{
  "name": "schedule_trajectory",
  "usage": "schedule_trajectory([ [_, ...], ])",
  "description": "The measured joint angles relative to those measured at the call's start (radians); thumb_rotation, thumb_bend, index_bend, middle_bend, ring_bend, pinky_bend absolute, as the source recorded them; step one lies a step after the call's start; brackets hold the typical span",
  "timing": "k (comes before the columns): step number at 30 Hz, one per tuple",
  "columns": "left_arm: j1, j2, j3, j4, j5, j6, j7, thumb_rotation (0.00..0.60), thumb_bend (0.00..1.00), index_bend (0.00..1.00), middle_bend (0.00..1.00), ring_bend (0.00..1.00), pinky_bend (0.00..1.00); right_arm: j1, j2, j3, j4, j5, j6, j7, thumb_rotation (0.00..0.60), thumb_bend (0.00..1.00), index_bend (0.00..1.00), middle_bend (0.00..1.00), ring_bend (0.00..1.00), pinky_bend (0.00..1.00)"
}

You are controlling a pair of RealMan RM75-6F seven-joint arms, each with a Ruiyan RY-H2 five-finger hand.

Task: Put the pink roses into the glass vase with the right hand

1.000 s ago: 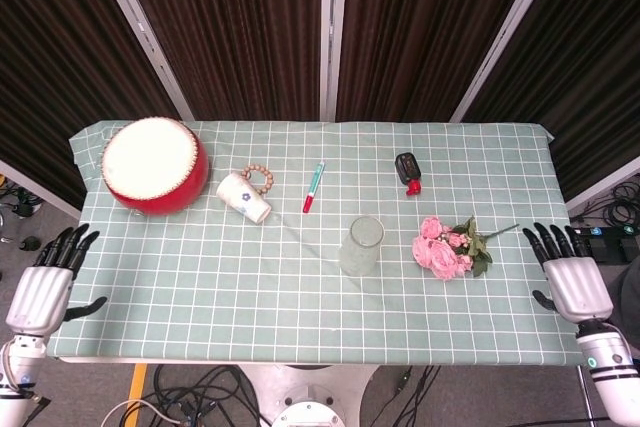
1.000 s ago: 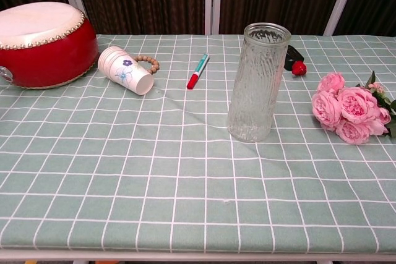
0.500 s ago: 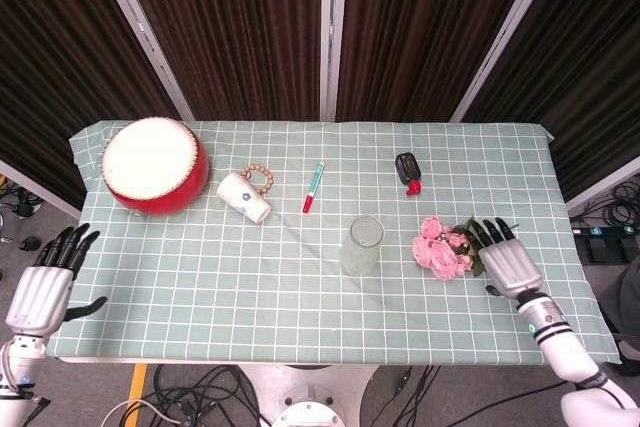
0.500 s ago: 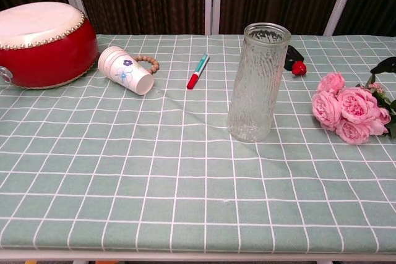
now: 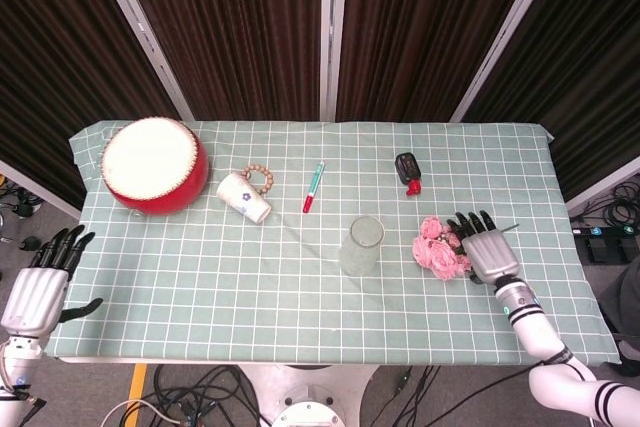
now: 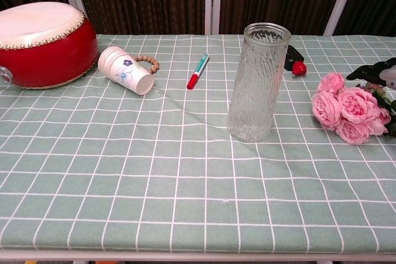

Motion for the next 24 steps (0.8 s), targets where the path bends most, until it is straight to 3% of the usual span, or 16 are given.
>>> schedule_trajectory([
  [11,0.006,-0.004,0.003,0.016,-0.008,-0.003,-0.012,0.600,0.02,0.09,0.02,0.00,0.17,0.050,-0.070,-0.002,0.088,0.033,-0.045,0.006,0.600,0.00,0.00,0.04,0.00,0.00],
  [24,0.008,-0.008,0.003,0.029,-0.015,-0.009,-0.024,0.600,0.02,0.09,0.02,0.00,0.17,0.063,-0.146,-0.020,0.180,-0.005,-0.011,0.046,0.600,0.06,0.02,0.34,0.00,0.00],
])
